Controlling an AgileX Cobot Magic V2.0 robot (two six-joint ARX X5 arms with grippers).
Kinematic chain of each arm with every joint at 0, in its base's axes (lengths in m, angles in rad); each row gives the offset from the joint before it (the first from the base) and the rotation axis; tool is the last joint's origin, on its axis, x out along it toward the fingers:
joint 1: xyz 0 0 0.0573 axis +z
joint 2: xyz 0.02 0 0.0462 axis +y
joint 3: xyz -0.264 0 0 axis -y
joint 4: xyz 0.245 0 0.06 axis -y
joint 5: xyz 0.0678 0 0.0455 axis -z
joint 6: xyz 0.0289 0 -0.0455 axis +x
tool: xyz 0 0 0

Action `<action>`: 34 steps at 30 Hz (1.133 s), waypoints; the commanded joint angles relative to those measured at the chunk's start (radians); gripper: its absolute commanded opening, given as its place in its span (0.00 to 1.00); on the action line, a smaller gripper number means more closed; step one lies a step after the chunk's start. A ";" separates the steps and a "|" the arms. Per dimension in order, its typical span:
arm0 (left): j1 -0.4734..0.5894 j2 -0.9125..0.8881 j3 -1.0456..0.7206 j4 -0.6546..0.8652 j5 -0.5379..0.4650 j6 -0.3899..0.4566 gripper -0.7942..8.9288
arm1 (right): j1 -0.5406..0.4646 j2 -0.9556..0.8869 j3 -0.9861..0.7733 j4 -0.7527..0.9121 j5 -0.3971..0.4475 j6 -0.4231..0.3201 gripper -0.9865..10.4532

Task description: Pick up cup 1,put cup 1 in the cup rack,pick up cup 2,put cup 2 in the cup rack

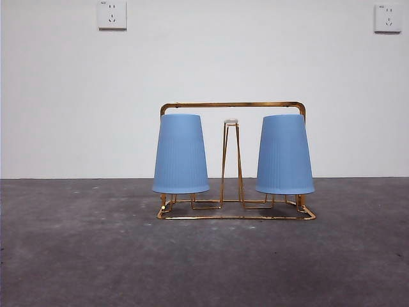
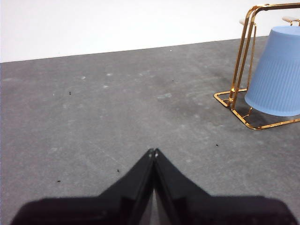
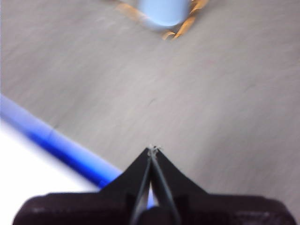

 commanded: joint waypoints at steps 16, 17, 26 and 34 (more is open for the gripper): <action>0.002 0.000 -0.010 0.007 0.005 -0.006 0.08 | -0.683 -0.151 -0.456 0.980 -0.292 -0.090 0.09; 0.002 0.000 -0.010 0.007 0.005 -0.006 0.08 | -0.696 -0.174 -0.506 1.020 -0.290 -0.090 0.09; 0.002 0.000 -0.010 0.007 0.005 -0.006 0.08 | -0.718 -0.400 -0.826 1.182 -0.278 -0.090 0.09; 0.002 0.000 -0.010 0.007 0.005 -0.006 0.08 | -0.718 -0.457 -0.957 1.181 -0.278 -0.060 0.09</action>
